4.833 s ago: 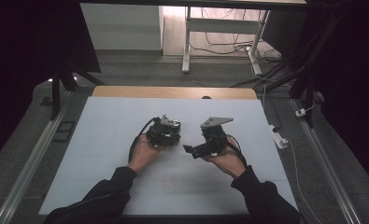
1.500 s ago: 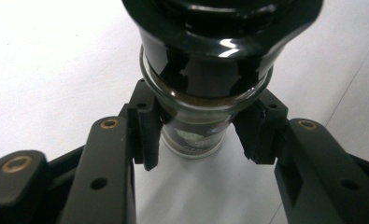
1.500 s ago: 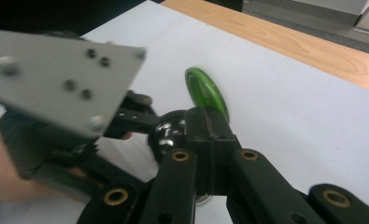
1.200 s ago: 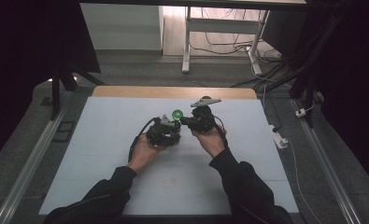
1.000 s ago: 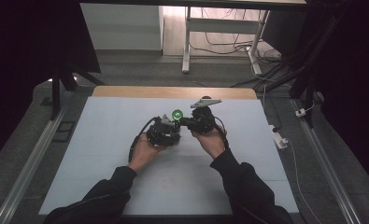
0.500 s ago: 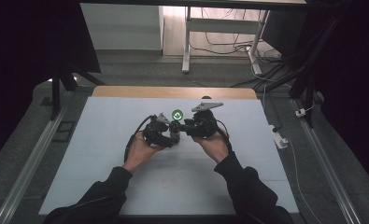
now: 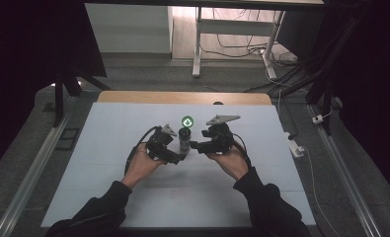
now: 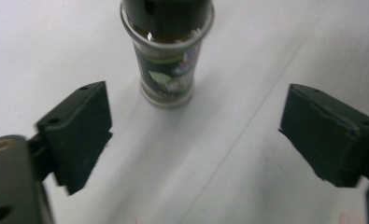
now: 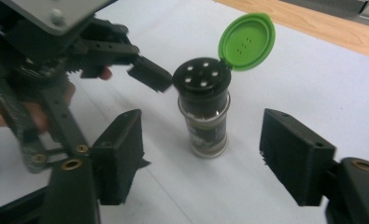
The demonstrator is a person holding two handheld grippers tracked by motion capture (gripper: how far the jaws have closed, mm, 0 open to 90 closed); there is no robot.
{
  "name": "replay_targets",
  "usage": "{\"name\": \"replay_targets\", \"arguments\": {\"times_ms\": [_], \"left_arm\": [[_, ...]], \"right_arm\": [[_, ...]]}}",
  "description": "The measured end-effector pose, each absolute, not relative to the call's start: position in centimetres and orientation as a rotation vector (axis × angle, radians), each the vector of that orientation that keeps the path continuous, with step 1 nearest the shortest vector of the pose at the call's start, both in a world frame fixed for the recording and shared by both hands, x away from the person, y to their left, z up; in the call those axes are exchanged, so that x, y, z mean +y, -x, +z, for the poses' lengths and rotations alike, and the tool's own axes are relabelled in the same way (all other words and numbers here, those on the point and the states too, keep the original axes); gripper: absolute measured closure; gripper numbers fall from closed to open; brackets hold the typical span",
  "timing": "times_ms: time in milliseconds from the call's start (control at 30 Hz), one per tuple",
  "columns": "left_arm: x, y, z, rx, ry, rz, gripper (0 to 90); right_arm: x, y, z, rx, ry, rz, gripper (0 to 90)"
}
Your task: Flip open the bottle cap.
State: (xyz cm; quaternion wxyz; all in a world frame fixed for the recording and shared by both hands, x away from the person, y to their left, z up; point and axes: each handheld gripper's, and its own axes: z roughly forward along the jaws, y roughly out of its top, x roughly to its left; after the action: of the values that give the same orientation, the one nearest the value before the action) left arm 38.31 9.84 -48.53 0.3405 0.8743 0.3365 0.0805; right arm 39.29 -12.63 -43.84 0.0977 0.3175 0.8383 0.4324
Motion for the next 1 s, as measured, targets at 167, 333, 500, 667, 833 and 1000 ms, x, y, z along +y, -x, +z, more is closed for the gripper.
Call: {"name": "replay_targets", "arguments": {"times_ms": [167,333,500,667,833,1000], "left_arm": [[10.5,-37.5,-47.8,0.868,-2.235,0.16,6.7],[11.2,-36.3,-47.4,0.863,-2.229,0.138,4.7],[11.8,-34.9,-46.9,0.849,-2.223,0.129,2.5],[13.1,-33.2,-46.4,0.844,-2.206,0.11,0.8],[15.0,-31.6,-46.1,0.862,-2.159,0.078,0.2],[17.0,-30.0,-45.7,0.883,-2.123,0.086,0.0]], "right_arm": [[-13.0,-38.5,-44.1,2.517,-0.942,1.237,20.1],[-13.6,-37.6,-44.2,2.534,-0.948,1.229,17.5],[-14.2,-36.7,-44.0,2.532,-0.937,1.256,13.0],[-14.8,-35.5,-43.9,2.53,-0.913,1.268,7.7],[-15.7,-34.5,-43.9,2.533,-0.9,1.268,2.9],[-17.3,-33.6,-44.0,2.538,-0.909,1.271,1.6]]}}
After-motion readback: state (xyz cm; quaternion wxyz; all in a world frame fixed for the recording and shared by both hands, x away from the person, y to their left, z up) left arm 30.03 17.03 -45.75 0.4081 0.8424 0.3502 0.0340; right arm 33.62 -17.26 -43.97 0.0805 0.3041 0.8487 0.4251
